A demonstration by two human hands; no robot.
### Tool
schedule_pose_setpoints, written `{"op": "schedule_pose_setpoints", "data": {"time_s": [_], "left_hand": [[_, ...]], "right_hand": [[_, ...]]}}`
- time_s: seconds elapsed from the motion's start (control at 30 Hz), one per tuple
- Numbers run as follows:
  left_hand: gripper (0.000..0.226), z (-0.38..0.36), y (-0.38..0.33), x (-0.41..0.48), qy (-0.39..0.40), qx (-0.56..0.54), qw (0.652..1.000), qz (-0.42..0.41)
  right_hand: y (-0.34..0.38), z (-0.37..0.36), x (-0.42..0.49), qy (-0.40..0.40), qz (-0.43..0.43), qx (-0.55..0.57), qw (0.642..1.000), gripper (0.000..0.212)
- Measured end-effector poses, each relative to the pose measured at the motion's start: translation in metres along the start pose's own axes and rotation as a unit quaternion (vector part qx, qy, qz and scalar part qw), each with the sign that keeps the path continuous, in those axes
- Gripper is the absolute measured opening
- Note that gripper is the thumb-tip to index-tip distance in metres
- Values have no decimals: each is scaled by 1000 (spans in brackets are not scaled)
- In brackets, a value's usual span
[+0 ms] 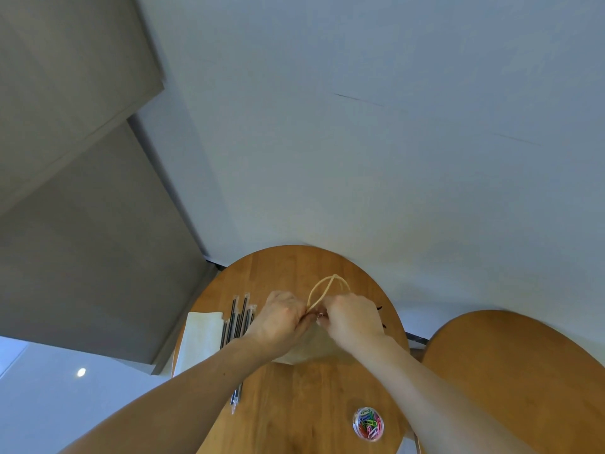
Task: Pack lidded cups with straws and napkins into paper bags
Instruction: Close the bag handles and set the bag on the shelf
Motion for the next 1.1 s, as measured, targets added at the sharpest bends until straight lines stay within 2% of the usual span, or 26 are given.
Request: {"op": "schedule_pose_setpoints", "data": {"time_s": [0.4, 0.53, 0.6, 0.7, 0.73, 0.77, 0.8, 0.87, 0.93, 1.0, 1.03, 1.1], "left_hand": [[22, -2, -9, -9, 2, 59, 998, -14], [25, -4, -10, -4, 40, 81, 996, 10], [24, -2, -8, 0, 59, 81, 995, 21], [17, 11, -5, -2, 70, 55, 996, 30], [22, 14, -1, -7, 76, 50, 995, 43], [38, 16, 8, -13, 85, 50, 993, 65], [55, 17, 17, -19, 94, 49, 990, 90], [79, 20, 34, -31, 105, 36, 983, 147], [83, 16, 47, -39, 112, -3, 972, 205], [67, 8, 55, -44, 129, -30, 960, 248], [51, 4, 57, -46, 140, -34, 954, 262], [12, 1, 59, -48, 142, -24, 951, 274]], "right_hand": [[11, 0, -10, 12, -4, -50, 999, 18], [10, 3, -16, -13, 14, -43, 999, 18], [9, 8, -23, -49, 39, 2, 998, 21], [4, 31, -50, -165, 120, 90, 975, 18], [-4, 39, -60, -211, 134, 103, 963, 17], [-16, 43, -69, -240, 126, 106, 957, 22], [-33, 41, -72, -238, 92, 112, 960, 32], [-70, 27, -70, -175, 1, 134, 975, 60], [-94, 6, -66, -94, -42, 183, 978, 84], [-105, -18, -61, -23, -48, 243, 968, 89], [-107, -29, -58, 8, -51, 264, 963, 83], [-110, -42, -52, 38, -64, 288, 955, 52]]}}
Point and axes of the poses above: each hand's wrist, its own x-axis towards the middle knuckle, its own z-axis out of the back of the hand, y = z × x, the point moved 9 cm from there along x, towards the middle knuckle, and after that the axes turned 5 degrees about y, right-handed, at the moved point
